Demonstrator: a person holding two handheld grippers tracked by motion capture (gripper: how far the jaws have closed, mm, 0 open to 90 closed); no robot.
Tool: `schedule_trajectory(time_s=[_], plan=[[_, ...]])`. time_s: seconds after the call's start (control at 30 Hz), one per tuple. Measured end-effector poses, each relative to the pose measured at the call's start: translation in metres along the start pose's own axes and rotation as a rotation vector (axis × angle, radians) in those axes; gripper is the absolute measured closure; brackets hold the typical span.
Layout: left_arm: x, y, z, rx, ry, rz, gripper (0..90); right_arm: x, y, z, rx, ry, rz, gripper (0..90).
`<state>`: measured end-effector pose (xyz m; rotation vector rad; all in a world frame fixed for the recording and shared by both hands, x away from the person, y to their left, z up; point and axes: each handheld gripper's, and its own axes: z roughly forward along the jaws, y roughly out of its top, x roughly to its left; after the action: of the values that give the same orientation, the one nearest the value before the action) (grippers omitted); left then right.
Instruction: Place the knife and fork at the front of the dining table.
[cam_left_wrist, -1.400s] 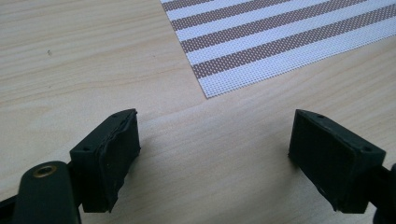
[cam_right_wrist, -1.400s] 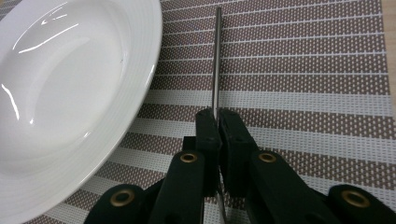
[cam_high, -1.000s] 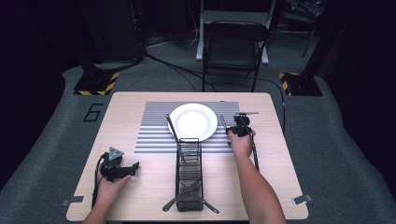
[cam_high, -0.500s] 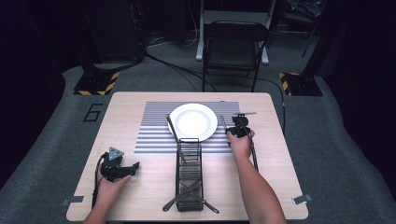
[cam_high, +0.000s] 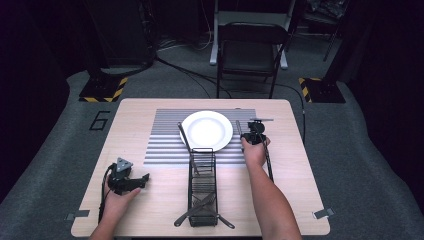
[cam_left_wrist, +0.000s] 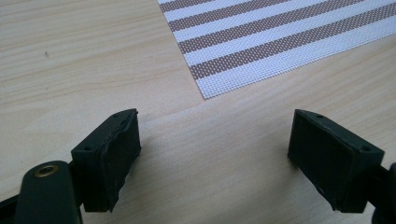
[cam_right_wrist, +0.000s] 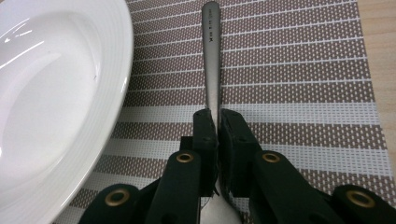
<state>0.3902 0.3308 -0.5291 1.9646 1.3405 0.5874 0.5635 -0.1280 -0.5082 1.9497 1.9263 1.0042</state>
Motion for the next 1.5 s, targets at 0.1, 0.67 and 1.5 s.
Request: schedule_trajectory(time_s=[0.1,0.67,1.5], plan=[[0.0,0.0,0.0,-0.001,0.0,-0.002,16.4,0.001,0.001,0.0,-0.007,0.001,0.002,81.3],[-0.001,0.002,-0.004,-0.008,0.005,-0.04,40.1,-0.012,-0.016,-0.04,-0.034,0.03,-0.092,71.6],[-0.045,0.061,-0.04,-0.102,-0.102,-0.014,45.8,-0.01,-0.046,-0.053,0.019,0.075,-0.112,58.8]])
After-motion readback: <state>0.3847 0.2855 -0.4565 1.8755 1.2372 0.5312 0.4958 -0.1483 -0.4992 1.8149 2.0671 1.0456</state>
